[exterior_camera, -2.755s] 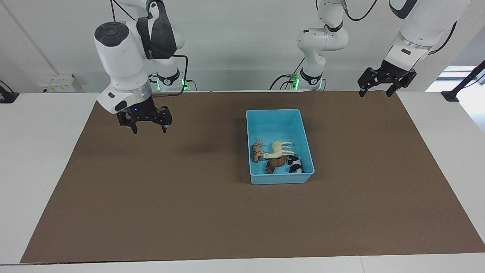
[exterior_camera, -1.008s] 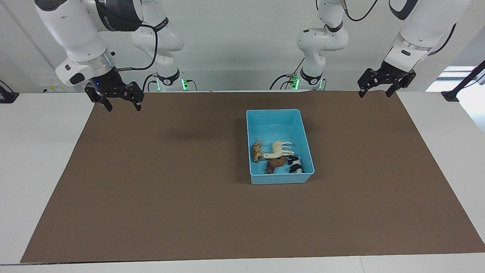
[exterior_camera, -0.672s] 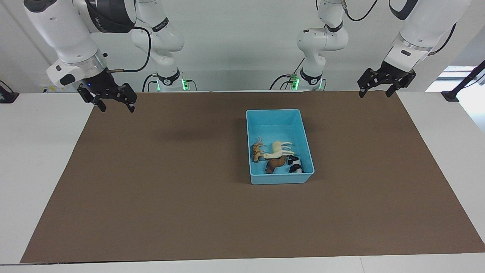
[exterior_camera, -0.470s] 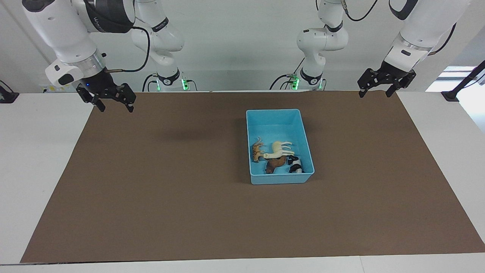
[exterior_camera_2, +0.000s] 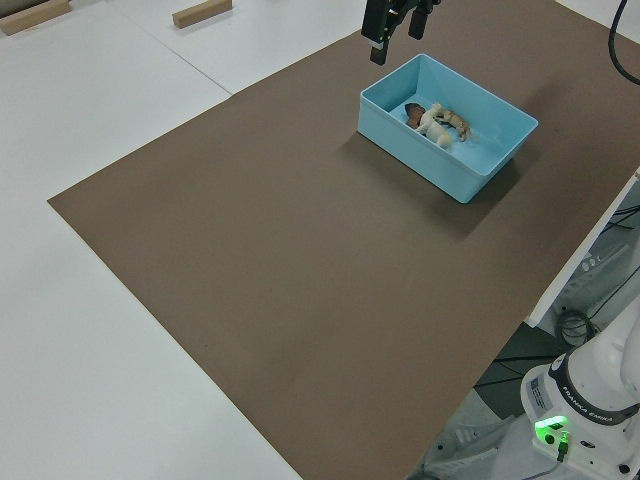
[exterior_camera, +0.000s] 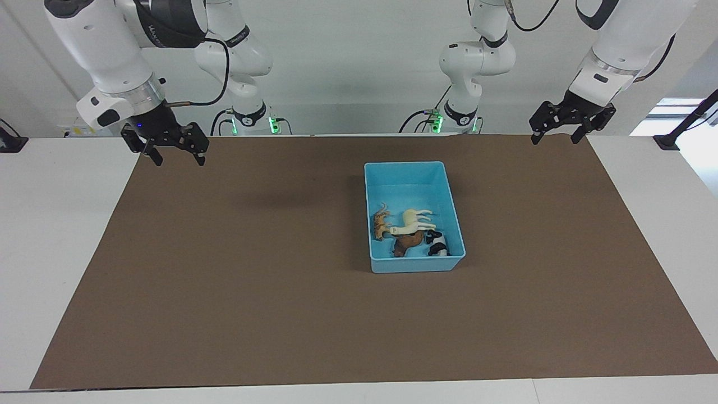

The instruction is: Put all toys into storage box

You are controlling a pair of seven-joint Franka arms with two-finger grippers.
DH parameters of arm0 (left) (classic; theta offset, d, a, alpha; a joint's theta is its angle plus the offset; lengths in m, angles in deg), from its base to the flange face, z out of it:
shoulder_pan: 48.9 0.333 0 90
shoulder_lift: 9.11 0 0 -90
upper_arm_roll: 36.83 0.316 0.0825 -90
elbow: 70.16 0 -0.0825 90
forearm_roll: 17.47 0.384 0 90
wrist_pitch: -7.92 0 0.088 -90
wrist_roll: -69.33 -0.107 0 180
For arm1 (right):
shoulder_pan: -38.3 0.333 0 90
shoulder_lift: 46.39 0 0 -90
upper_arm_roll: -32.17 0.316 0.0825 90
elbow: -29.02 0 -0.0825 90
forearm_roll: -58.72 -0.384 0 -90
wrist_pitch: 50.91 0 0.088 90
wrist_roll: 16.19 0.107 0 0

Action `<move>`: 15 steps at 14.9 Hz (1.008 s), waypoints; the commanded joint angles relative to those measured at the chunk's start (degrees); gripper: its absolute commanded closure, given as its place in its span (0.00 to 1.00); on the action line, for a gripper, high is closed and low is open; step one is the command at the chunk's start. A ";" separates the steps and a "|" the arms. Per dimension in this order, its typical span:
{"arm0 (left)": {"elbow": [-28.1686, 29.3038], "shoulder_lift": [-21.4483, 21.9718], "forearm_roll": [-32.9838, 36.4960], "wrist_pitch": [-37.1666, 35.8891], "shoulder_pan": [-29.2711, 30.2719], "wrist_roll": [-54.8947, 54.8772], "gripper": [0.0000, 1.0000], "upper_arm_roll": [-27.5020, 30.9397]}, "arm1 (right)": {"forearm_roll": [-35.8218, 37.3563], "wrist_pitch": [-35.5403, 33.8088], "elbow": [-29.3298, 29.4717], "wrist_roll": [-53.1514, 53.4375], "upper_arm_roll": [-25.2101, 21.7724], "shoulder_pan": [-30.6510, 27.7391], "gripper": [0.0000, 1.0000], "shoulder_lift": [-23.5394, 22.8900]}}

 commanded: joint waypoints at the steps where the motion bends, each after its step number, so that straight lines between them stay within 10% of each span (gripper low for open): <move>1: 0.87 0.85 0.48 -0.38 -0.26 -0.38 0.00 0.24 | -0.06 0.93 0.08 -1.33 -7.97 6.42 0.00 -0.37; 15: 0.96 0.85 0.48 -0.38 -0.26 -0.29 0.00 0.24 | 2.48 0.14 -1.50 -6.69 -8.27 4.86 0.00 0.06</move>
